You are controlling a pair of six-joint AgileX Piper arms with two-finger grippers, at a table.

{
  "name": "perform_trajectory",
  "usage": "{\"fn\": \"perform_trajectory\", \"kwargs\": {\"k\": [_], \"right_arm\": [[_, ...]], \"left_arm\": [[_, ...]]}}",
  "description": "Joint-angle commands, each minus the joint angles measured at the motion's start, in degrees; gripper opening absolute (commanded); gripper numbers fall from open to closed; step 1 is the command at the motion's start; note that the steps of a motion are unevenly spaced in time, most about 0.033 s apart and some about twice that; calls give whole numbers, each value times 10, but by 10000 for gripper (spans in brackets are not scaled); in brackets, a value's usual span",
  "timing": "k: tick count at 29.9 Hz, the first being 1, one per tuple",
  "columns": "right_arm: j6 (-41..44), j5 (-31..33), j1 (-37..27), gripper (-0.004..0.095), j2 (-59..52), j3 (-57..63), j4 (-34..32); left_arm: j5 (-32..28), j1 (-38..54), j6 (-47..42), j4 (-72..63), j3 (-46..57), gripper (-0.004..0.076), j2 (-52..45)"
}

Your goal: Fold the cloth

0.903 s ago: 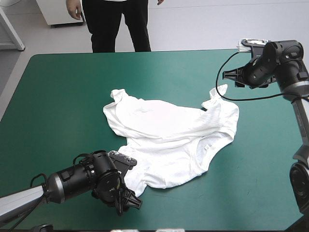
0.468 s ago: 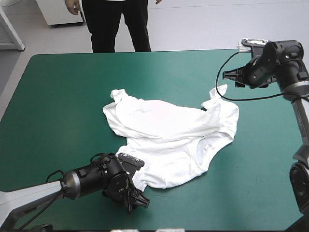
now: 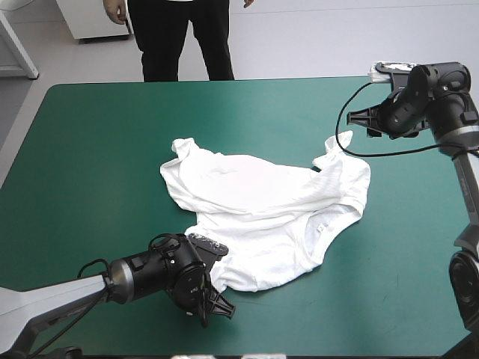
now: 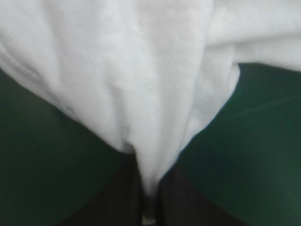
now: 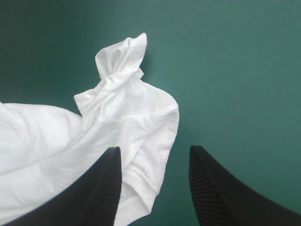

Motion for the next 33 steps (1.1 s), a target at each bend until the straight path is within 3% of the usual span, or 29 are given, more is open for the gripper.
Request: {"fn": "perform_trajectory", "kwargs": {"k": [1,6,11,26,33], "right_arm": [[0,-7,-5,428,-28,-17,-15],[-6,-11,-5,442,-26,17,-14],[-23,-23,-5,517,2,50,6],[-25,-66,-42,519,125,49,13],[-31,-79,-48,519,165,49,58]], "left_arm": [[-61,-2,-3,-3,14,-10,25],[-61,-2,-3,-2,14,-10,25],[-60,-2,-2,-3,14,-10,24],[-53,-2,9,-20,10,-10,24],[-52,-2,11,-22,10,-10,24]]}}
